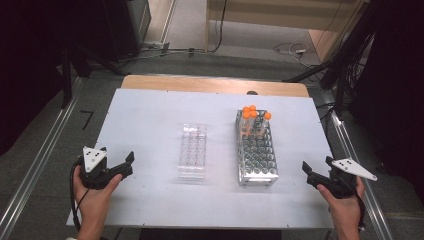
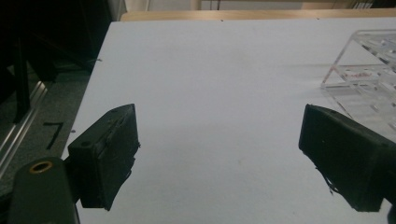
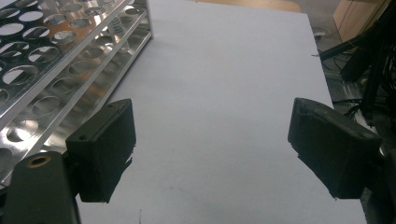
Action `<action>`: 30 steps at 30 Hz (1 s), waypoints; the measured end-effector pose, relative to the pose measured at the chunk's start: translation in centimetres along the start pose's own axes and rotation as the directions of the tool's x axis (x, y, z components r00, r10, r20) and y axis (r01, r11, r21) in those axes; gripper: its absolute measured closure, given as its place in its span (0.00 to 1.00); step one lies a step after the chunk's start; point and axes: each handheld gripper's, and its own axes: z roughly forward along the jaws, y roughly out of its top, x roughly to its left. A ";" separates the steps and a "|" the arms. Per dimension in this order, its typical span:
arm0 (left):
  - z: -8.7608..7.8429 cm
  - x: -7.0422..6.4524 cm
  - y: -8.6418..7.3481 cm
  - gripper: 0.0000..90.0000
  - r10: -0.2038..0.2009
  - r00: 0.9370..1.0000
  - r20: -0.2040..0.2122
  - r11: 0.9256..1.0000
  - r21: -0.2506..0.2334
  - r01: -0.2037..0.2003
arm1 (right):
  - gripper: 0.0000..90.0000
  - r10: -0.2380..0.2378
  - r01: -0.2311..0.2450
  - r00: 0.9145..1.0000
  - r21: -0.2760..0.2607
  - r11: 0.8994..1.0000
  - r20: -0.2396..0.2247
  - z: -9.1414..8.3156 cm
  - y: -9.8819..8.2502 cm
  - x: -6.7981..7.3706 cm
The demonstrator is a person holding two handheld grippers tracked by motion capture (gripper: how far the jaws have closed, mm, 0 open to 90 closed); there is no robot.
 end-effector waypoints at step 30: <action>0.4 -0.3 -0.1 0.14 -0.001 1.000 0.014 1.000 -0.001 0.001 | 0.16 0.005 -0.007 0.999 -0.033 0.999 -0.051 0.9 2.4 1.4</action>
